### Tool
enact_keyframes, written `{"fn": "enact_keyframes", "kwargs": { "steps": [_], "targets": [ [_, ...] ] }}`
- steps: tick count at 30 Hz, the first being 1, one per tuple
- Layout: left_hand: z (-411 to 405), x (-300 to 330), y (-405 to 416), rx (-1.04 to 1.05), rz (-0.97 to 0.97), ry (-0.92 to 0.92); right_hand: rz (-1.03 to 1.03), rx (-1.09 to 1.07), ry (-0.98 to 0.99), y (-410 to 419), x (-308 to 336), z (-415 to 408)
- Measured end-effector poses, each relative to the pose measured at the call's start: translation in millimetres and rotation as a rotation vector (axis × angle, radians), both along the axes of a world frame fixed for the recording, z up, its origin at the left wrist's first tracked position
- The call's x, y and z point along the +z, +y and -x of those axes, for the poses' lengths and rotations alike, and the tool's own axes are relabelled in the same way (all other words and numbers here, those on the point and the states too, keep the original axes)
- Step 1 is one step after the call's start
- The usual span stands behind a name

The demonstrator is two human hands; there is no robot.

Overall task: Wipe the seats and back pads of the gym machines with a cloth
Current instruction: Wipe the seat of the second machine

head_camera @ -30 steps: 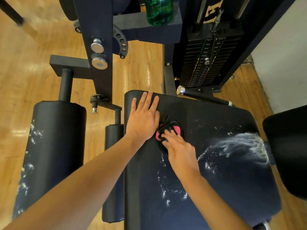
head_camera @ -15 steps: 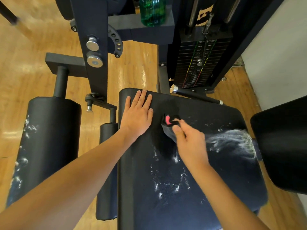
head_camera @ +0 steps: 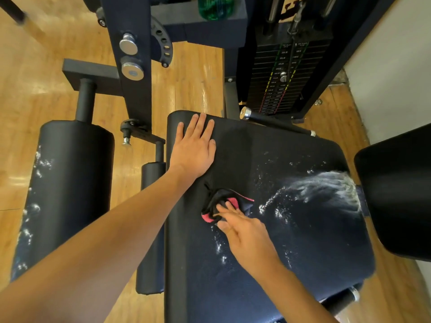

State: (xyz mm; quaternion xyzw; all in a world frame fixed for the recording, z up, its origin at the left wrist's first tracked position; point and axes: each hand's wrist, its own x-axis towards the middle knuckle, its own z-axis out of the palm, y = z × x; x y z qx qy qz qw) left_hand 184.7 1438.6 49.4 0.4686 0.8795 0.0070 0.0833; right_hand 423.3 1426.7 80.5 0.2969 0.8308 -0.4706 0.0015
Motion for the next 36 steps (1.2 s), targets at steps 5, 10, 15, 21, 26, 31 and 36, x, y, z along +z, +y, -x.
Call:
{"fn": "enact_keyframes", "kwargs": {
  "steps": [5,10,15,21,26,31,36],
  "targets": [
    [-5,1,-3,0.02,-0.002,-0.024,-0.005,-0.535,0.166,41,33,24],
    [-6,-2,-3,0.017,0.001,-0.004,-0.111,-0.325,0.067,56,20,56],
    [-5,-3,-3,0.025,-0.022,-0.002,-0.136,-0.063,-0.129,2,2,32],
    [-7,1,-2,0.026,-0.006,-0.007,-0.275,0.09,0.016,-34,3,-17],
    [-6,5,-3,0.022,-0.001,-0.048,-0.009,-0.093,0.096,-22,18,-24],
    [-17,3,-16,0.036,-0.035,-0.055,-0.022,-0.45,0.102,16,35,7],
    [-21,2,-17,0.06,-0.03,-0.046,-0.192,0.02,-0.096,-19,13,16]
  ]
}}
